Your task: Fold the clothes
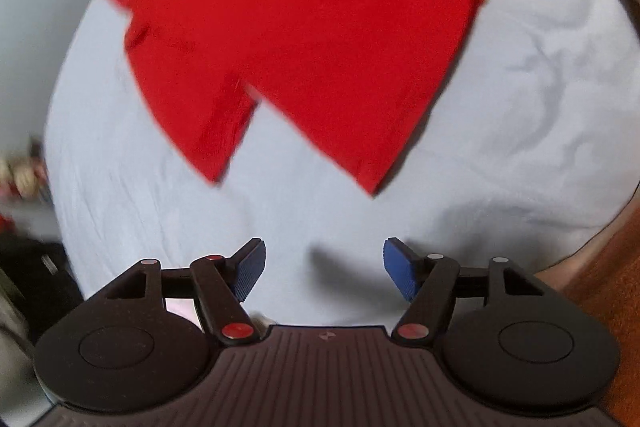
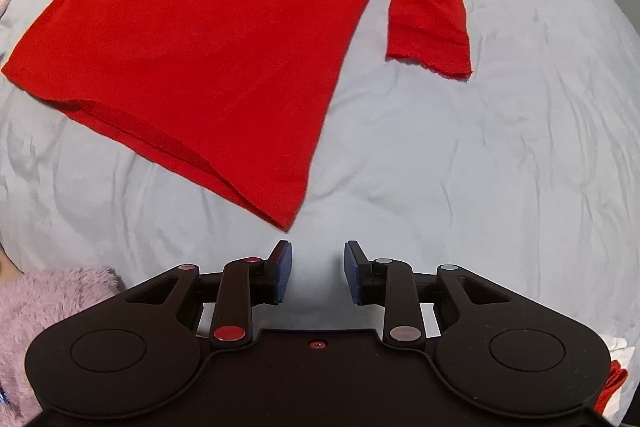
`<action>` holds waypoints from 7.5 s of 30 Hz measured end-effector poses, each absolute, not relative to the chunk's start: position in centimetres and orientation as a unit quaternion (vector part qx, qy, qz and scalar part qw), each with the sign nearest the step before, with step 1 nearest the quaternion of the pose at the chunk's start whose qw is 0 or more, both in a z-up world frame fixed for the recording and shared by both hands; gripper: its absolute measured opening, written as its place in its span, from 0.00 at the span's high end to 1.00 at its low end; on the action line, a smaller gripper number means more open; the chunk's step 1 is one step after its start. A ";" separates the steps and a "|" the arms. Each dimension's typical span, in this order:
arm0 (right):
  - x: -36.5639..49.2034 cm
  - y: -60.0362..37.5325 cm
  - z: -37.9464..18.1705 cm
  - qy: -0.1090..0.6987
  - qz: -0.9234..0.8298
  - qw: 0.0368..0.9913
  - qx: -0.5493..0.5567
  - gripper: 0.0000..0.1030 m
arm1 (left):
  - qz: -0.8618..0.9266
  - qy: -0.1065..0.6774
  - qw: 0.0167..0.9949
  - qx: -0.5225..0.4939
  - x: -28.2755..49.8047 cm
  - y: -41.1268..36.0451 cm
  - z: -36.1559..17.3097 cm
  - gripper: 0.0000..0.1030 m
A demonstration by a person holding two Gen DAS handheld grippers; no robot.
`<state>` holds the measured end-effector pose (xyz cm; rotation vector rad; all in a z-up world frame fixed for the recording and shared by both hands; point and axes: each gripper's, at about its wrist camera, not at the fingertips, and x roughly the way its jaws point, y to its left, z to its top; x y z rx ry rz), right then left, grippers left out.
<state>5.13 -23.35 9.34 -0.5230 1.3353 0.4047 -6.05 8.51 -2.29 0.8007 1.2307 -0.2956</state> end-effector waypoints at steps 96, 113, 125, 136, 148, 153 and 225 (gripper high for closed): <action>22.3 -36.4 -0.6 0.527 -0.016 0.746 0.407 0.76 | 0.078 0.522 0.803 -0.277 9.4 22.6 -3.3 0.94; 24.3 -39.7 7.2 0.475 -0.056 0.828 0.293 0.97 | 0.145 0.479 0.839 -0.213 9.9 28.0 5.1 0.96; 27.2 -47.0 14.0 0.439 -0.149 0.866 0.188 0.97 | 0.241 0.469 0.840 -0.125 11.9 35.5 11.2 0.96; 29.0 -50.3 13.3 0.430 -0.194 0.864 0.174 0.97 | 0.298 0.460 0.831 -0.096 14.6 39.7 11.5 0.96; 29.8 -49.3 11.1 0.465 -0.135 0.867 0.118 0.96 | 0.361 0.503 0.778 -0.106 15.4 41.1 6.0 0.72; 28.3 -46.4 9.3 0.488 -0.044 0.872 0.006 0.96 | 0.368 0.486 0.786 -0.102 14.6 40.6 6.4 0.66; 29.8 -47.8 8.8 0.436 0.094 0.867 -0.224 0.99 | 0.021 0.564 0.825 0.040 17.6 9.7 -1.1 0.56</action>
